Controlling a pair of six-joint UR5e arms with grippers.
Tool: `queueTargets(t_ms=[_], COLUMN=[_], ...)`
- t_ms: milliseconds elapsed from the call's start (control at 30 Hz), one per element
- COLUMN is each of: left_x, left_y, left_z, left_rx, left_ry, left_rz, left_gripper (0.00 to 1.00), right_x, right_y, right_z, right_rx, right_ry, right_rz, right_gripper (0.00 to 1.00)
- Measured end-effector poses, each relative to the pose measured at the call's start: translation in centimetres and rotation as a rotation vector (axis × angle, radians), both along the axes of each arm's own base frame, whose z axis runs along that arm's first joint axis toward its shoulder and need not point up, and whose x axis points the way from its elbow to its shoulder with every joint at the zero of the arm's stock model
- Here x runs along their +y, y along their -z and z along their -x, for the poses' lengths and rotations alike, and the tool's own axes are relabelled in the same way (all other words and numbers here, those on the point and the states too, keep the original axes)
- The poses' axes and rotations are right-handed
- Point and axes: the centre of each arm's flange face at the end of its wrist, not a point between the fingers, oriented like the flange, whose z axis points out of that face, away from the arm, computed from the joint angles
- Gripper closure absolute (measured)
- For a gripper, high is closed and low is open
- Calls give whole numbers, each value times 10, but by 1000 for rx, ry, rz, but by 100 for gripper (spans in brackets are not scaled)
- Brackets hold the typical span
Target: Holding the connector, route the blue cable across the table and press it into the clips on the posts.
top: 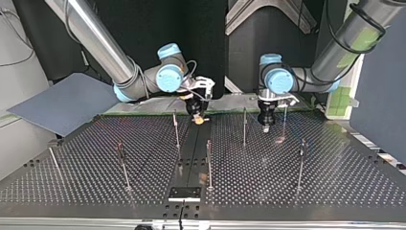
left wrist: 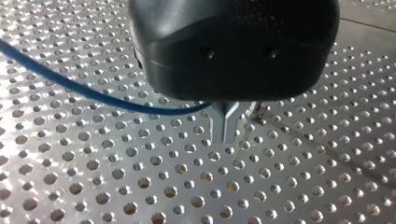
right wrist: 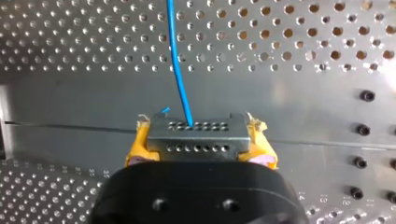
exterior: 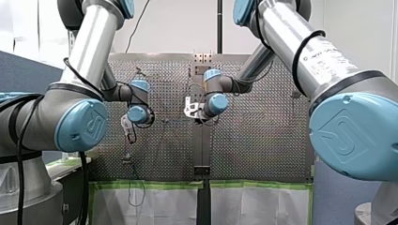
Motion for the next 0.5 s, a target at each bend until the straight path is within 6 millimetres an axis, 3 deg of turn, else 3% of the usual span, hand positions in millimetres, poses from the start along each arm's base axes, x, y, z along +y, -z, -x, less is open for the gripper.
queueTargets(t_ms=[200,500], left_x=[2,6], left_y=[16,19], left_z=[-9,-16], left_rx=[20,18], left_ry=[10,19], left_rz=[9,21], left_gripper=[100,100], right_x=[-4,-7], right_y=[0,0], right_z=[3,3], right_rx=[-2,-9], right_ry=[5,2], right_rz=[1,6], right_gripper=[100,100])
